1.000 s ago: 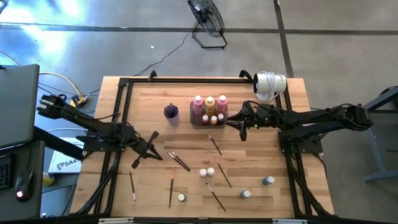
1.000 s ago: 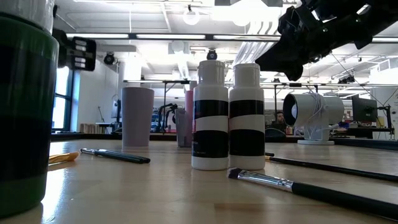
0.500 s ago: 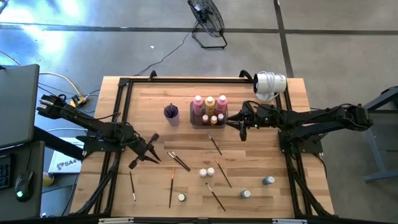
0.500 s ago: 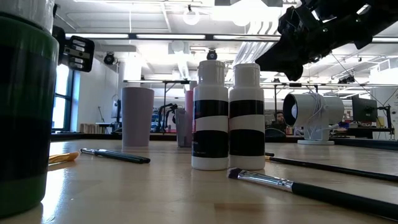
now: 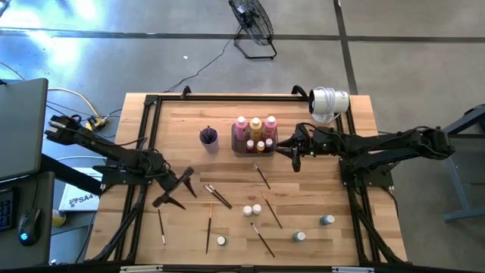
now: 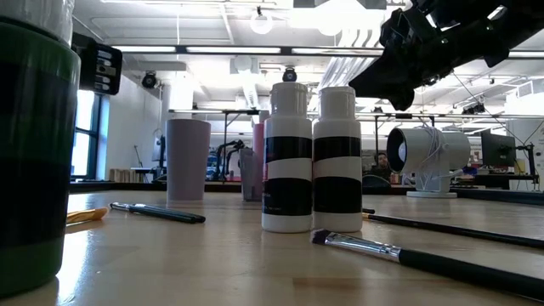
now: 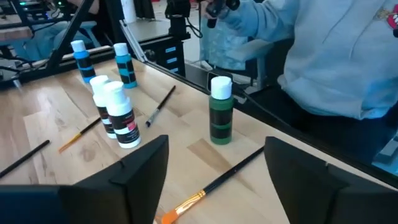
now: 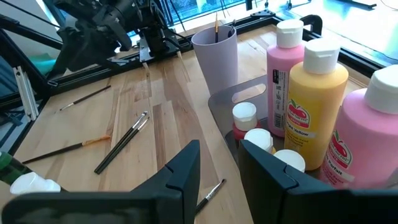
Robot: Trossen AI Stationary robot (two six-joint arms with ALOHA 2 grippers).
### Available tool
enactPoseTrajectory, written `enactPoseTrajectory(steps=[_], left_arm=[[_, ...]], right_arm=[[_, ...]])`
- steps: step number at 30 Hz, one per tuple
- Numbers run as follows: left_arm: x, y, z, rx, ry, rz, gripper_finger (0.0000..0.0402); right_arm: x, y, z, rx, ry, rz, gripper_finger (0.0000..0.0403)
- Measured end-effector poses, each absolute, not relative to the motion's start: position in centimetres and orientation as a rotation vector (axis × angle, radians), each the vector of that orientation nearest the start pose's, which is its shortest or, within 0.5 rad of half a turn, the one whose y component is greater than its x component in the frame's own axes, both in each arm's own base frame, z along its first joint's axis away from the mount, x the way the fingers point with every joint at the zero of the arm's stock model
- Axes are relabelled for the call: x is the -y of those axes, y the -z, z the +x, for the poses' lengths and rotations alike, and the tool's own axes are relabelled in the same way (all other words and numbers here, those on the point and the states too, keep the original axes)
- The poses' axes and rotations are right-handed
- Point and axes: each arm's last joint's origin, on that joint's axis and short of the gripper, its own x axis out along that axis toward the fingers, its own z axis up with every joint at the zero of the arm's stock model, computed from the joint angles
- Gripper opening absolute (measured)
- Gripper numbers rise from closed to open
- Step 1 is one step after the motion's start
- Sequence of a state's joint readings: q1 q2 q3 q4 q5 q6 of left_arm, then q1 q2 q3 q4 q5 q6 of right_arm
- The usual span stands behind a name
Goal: Pick & Place Paint Supplies
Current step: Put the small green paint bottle into the gray bin
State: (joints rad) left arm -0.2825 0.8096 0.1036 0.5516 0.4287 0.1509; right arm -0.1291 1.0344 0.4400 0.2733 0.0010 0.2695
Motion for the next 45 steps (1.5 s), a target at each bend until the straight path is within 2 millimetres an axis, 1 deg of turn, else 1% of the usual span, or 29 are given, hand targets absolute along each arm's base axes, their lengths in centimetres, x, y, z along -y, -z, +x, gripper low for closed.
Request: enactPoseTrajectory(steps=[6, 12, 17, 20, 24, 28, 32, 38, 45], left_arm=[[6.0, -16.2, 15.6, -0.080, 0.731, 0.137, 0.0265], [7.7, -15.4, 16.9, -0.118, 0.799, 0.139, 0.0264], [9.4, -15.6, 19.2, -0.164, 0.748, 0.154, 0.0264], [10.5, -15.8, 20.9, -0.182, 0.772, 0.155, 0.0264], [11.8, -15.8, 22.5, -0.205, 0.820, 0.153, 0.0264], [12.3, -15.6, 23.6, -0.243, 0.836, 0.150, 0.0264], [12.9, -15.8, 24.9, -0.237, 0.836, 0.150, 0.0264], [13.9, -15.1, 26.8, -0.269, 0.860, 0.146, 0.0264], [14.6, -14.4, 28.0, -0.300, 0.904, 0.129, 0.0264]], right_arm=[[2.8, -21.2, 21.2, -0.301, 0.171, 0.287, 0.0100], [2.7, -21.2, 21.2, -0.302, 0.171, 0.288, 0.0100], [2.7, -21.2, 21.2, -0.303, 0.163, 0.289, 0.0100], [2.7, -21.2, 21.2, -0.305, 0.152, 0.291, 0.0100], [2.6, -21.2, 21.2, -0.310, 0.118, 0.297, 0.0100], [2.5, -21.2, 21.2, -0.320, 0.087, 0.303, 0.0100], [2.4, -21.2, 21.2, -0.323, 0.064, 0.306, 0.0100], [2.4, -21.1, 21.1, -0.328, 0.061, 0.307, 0.0100], [2.4, -20.9, 21.1, -0.357, 0.065, 0.310, 0.0100]])
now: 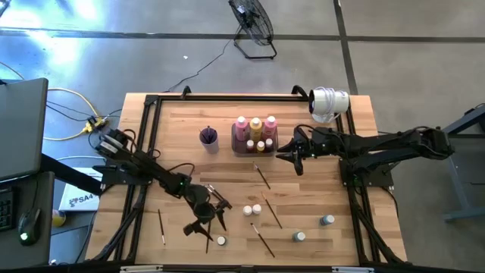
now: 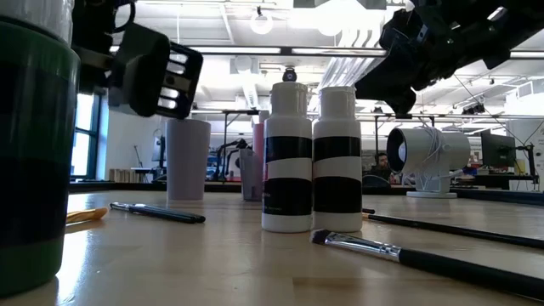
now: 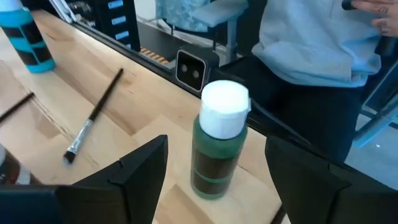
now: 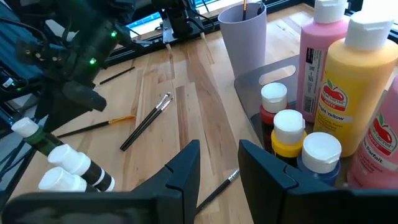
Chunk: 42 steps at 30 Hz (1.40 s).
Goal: Pick & Place Paint Supplies
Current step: Put the small green paint bottle into the gray bin
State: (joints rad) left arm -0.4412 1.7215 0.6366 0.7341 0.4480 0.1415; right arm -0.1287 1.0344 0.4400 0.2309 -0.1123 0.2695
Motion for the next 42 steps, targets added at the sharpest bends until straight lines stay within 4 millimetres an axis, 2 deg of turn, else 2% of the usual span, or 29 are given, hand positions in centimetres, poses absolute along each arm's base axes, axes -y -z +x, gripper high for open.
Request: enactPoseTrajectory(steps=[6, 17, 27, 42], left_arm=[[15.1, -14.9, 28.8, -0.274, 0.941, 0.120, 0.0264], [16.6, -14.6, 28.4, -0.257, 0.959, 0.142, 0.0264], [17.5, -13.8, 30.1, -0.270, 0.933, 0.149, 0.0264], [17.6, -13.8, 30.2, -0.278, 0.943, 0.124, 0.0264]], right_arm=[[2.4, -20.8, 21.0, -0.361, 0.063, 0.311, 0.0100], [2.4, -20.8, 21.0, -0.367, 0.065, 0.308, 0.0100], [2.4, -20.7, 21.0, -0.375, 0.068, 0.311, 0.0100], [2.4, -20.7, 21.0, -0.377, 0.072, 0.308, 0.0100]])
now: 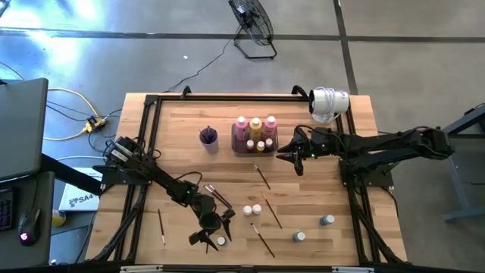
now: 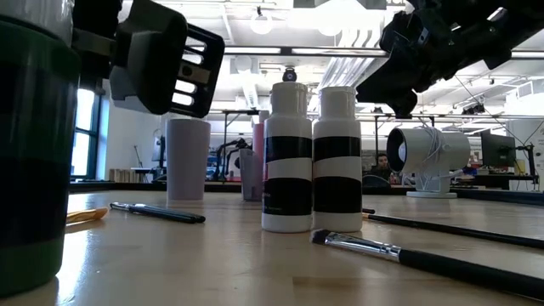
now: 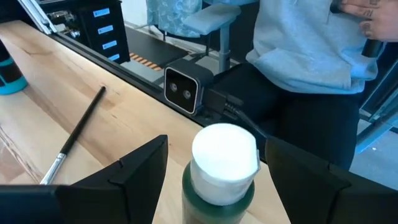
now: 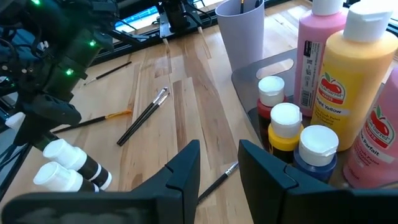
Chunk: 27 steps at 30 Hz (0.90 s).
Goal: Pick & Place Paint Supplies
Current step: Put the small green paint bottle into the gray bin
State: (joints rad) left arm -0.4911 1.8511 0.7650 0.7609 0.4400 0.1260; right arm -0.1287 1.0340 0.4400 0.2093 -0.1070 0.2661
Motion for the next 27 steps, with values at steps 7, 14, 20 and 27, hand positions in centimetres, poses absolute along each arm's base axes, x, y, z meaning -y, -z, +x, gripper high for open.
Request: enactPoseTrajectory(steps=[7, 14, 20, 27], left_arm=[[17.61, -13.93, 30.19, -0.270, 0.961, 0.119, 0.0264], [17.60, -13.92, 30.19, -0.270, 0.960, 0.120, 0.0244], [17.61, -13.92, 30.19, -0.271, 0.960, 0.118, 0.0196], [17.65, -14.03, 30.28, -0.268, 0.959, 0.116, 0.0158]], right_arm=[[2.41, -20.67, 20.98, -0.377, 0.072, 0.307, 0.0100], [2.41, -20.67, 20.97, -0.378, 0.072, 0.307, 0.0100], [2.41, -20.67, 20.97, -0.378, 0.072, 0.307, 0.0100], [2.41, -20.61, 20.95, -0.384, 0.073, 0.308, 0.0100]])
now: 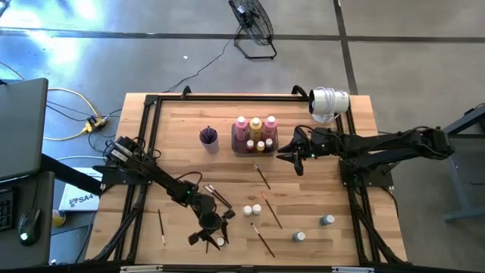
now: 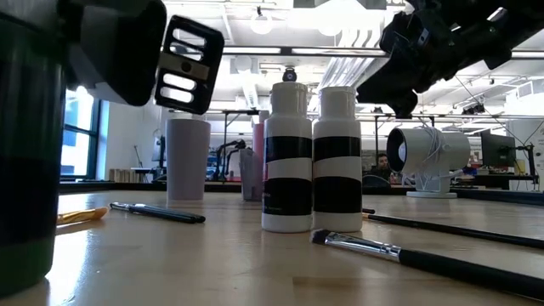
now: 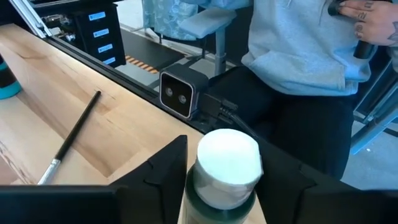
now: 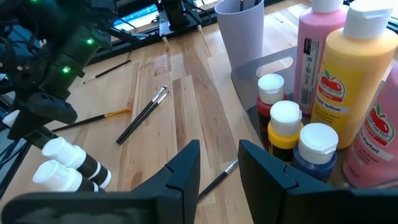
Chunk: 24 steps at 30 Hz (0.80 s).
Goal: Pick & Place Paint Supplies
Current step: Put the small green paint bottle into the gray bin
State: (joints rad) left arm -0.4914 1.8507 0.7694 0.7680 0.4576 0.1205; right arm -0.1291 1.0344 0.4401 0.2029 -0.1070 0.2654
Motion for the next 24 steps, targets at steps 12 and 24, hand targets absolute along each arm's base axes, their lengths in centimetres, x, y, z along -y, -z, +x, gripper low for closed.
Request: enactPoseTrajectory(steps=[12, 24], left_arm=[[18.01, -14.96, 30.93, -0.254, 0.953, 0.073, 0.0122], [18.01, -14.94, 30.93, -0.301, 0.940, -0.007, 0.0124]], right_arm=[[2.39, -20.38, 20.85, -0.410, 0.077, 0.311, 0.0100], [2.39, -20.37, 20.85, -0.411, 0.077, 0.311, 0.0100]])
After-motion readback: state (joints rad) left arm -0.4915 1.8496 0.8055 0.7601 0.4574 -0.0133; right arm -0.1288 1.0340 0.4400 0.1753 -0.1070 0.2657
